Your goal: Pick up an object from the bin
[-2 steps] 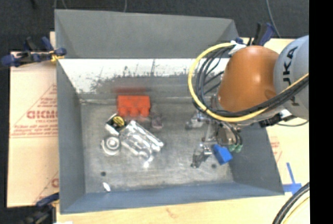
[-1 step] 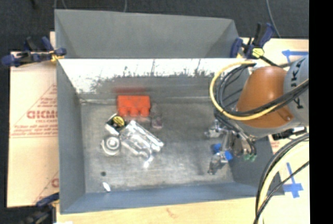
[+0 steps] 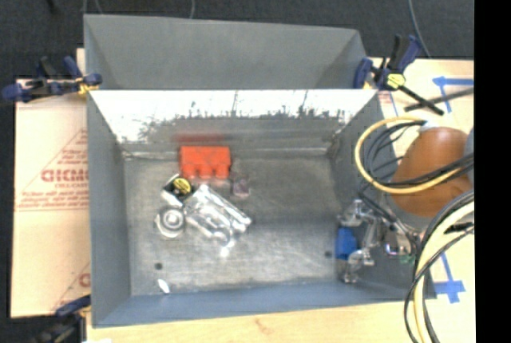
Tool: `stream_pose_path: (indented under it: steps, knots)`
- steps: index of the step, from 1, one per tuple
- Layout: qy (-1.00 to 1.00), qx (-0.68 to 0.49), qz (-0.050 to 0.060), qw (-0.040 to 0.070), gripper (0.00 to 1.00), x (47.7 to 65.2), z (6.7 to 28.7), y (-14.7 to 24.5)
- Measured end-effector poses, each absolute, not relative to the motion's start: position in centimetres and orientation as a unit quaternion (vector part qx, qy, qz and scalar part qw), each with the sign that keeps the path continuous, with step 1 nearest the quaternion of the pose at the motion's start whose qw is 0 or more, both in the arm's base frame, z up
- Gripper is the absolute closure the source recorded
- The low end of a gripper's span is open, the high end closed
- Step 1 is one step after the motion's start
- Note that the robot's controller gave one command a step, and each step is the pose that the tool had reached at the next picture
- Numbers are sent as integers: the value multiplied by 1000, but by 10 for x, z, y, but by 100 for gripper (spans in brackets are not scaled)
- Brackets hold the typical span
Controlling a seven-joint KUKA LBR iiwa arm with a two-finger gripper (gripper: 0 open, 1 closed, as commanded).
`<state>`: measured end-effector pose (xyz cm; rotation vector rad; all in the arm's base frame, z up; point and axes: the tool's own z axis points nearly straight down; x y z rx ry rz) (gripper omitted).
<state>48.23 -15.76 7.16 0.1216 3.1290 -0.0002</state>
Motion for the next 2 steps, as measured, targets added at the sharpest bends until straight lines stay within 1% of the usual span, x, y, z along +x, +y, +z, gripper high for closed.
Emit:
stream_pose_path:
  steps: [1, 2]
  knots:
    - [999, 35, -2, 9, 100, 485, 75, -156]
    - [997, -78, 0, 2, 100, 503, 245, -153]
